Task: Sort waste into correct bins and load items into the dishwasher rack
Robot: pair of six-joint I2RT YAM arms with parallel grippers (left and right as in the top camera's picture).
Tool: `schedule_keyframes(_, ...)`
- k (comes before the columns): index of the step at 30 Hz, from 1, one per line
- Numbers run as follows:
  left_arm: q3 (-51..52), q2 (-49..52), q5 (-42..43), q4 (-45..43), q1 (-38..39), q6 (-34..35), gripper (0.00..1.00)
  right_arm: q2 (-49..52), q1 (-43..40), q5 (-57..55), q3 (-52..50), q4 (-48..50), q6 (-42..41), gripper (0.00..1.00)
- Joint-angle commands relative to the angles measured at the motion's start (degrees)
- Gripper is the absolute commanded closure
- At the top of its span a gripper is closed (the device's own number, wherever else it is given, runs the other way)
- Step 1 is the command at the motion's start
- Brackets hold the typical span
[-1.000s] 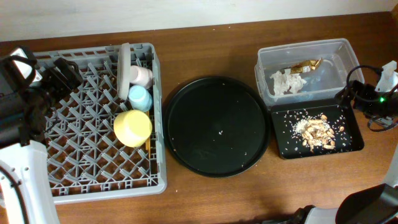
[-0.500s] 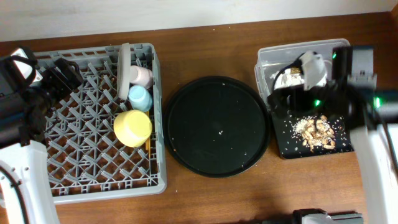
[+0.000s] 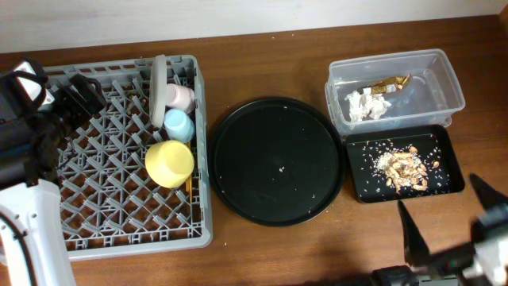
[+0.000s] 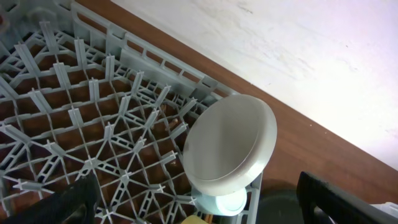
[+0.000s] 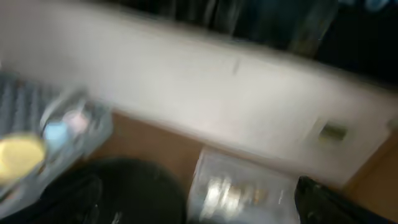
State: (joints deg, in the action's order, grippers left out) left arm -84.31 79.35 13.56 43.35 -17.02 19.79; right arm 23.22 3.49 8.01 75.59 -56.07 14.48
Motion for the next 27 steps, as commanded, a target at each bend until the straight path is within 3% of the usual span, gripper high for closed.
schedule_keyframes(1,-0.17,0.35,0.59,-0.13,-0.04,0.55,0.01,-8.33,0.2,-1.01,-10.71,9.27,1.64,0.01)
schedule_keyframes(5,-0.17,0.35,0.61,-0.13,-0.04,0.55,0.01,-15.65,0.22,0.59,-26.73,28.17,1.6,0.02)
schedule_keyframes(8,-0.17,0.35,0.59,-0.13,-0.04,0.55,0.01,-19.69,0.2,2.91,-46.38,55.6,-0.5,0.01)
schedule_keyframes(11,-0.17,0.35,0.61,-0.13,-0.04,0.55,0.01,-22.12,0.2,2.71,-56.89,65.72,-1.92,0.01)
schedule_keyframes(20,-0.17,0.35,0.61,-0.13,-0.04,0.55,0.0,-23.04,0.2,-3.69,-74.53,68.52,-3.39,0.01)
schedule_keyframes(27,-0.17,0.35,0.59,-0.13,-0.04,0.55,0.01,-23.04,-1.05,-9.11,-75.28,51.32,-8.68,0.01)
